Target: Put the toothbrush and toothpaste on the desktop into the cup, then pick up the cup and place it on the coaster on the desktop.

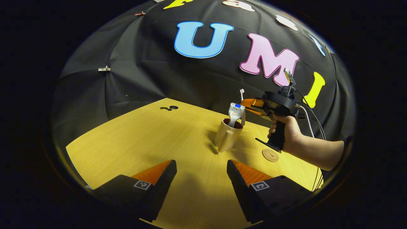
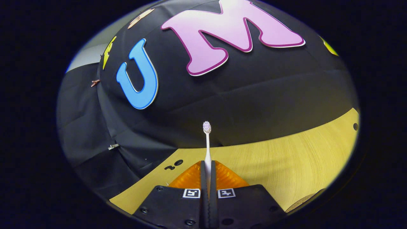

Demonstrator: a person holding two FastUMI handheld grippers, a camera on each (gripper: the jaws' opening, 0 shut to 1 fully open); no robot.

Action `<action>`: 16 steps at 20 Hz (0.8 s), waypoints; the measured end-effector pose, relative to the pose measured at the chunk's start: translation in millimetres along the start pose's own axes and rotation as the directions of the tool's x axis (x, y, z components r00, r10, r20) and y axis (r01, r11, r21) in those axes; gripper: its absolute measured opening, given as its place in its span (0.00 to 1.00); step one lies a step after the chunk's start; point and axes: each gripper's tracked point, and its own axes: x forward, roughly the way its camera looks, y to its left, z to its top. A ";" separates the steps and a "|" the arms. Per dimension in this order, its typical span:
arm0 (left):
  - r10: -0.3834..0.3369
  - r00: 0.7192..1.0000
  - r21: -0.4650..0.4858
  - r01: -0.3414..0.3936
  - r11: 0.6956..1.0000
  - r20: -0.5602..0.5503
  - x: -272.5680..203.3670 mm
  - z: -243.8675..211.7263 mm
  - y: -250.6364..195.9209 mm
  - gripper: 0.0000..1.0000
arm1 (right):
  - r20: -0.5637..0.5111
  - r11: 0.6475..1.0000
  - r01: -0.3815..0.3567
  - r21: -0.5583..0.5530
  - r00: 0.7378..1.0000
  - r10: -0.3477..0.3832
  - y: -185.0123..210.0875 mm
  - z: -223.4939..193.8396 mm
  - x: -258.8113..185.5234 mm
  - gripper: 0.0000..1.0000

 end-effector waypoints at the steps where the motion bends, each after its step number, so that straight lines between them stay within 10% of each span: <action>1: -0.002 1.000 -0.005 0.002 1.000 0.002 2.2 -0.3 -0.6 0.98 | 0.007 1.000 -0.002 -0.005 1.000 0.002 0.7 -2.4 0.4 0.05; 16: -0.013 1.000 -0.025 0.013 1.000 -0.021 15.3 -18.7 -2.0 0.98 | 0.129 0.999 -0.006 -0.040 0.992 0.011 2.2 -18.2 -28.2 0.08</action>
